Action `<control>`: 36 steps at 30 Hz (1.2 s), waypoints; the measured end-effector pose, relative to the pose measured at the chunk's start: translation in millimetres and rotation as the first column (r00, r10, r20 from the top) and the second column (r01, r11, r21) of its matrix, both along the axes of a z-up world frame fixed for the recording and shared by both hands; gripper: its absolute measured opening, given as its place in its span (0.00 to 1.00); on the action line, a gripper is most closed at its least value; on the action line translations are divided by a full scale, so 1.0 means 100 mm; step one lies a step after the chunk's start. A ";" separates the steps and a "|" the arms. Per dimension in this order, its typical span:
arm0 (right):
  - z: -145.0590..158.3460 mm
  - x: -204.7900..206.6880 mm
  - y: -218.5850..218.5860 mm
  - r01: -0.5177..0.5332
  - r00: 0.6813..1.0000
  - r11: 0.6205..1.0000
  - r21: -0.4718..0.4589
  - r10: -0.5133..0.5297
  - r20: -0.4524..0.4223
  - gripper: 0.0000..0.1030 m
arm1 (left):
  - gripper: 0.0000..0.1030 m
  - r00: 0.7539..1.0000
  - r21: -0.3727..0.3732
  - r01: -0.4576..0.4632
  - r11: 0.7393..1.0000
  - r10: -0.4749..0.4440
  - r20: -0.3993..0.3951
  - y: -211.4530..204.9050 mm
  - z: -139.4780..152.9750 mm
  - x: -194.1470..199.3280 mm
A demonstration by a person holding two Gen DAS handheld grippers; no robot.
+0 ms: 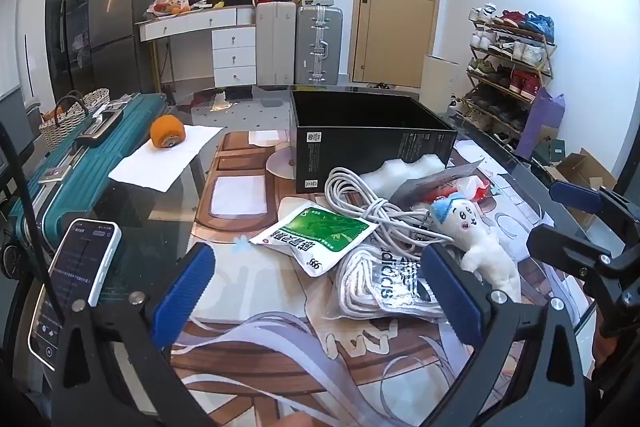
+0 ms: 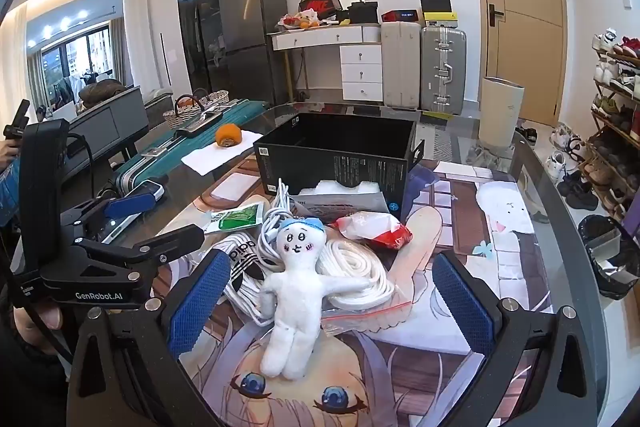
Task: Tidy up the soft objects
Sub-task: 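Move the right gripper toward the white plush doll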
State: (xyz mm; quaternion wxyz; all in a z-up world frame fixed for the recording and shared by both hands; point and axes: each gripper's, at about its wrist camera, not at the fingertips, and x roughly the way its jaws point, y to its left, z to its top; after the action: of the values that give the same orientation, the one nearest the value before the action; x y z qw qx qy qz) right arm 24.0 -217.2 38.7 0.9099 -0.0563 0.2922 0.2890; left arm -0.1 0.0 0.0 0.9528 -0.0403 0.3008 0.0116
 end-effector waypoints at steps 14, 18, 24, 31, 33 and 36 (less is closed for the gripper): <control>-0.01 0.03 0.03 0.000 1.000 1.000 -0.019 0.000 -0.002 1.00 | 1.00 1.000 0.000 -0.008 1.000 0.008 0.009 0.02 0.05 -0.01; -0.02 0.03 0.04 0.000 1.000 1.000 -0.022 0.000 -0.005 1.00 | 1.00 1.000 0.004 -0.012 1.000 0.012 0.002 0.03 0.04 0.01; -0.03 0.08 0.10 -0.005 1.000 0.999 -0.043 0.005 -0.005 1.00 | 1.00 1.000 0.005 -0.022 1.000 0.022 -0.005 0.06 0.02 0.03; -0.01 0.07 0.11 -0.002 1.000 0.999 -0.054 0.002 -0.007 1.00 | 1.00 1.000 -0.007 -0.019 1.000 0.019 -0.009 0.10 0.02 0.04; 0.00 0.08 0.11 -0.004 1.000 0.998 -0.056 0.003 -0.004 1.00 | 1.00 1.000 -0.017 -0.016 1.000 0.016 -0.006 0.12 0.01 0.05; -0.01 0.08 0.13 -0.009 1.000 0.998 -0.064 0.008 -0.004 1.00 | 1.00 1.000 -0.010 -0.022 1.000 0.021 -0.015 0.13 0.00 0.07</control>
State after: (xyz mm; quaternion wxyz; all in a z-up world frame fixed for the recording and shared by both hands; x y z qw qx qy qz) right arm 32.5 -204.5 37.8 0.9059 -0.0861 0.3025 0.2835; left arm 6.5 13.3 -0.2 0.9501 -0.0483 0.3075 0.0206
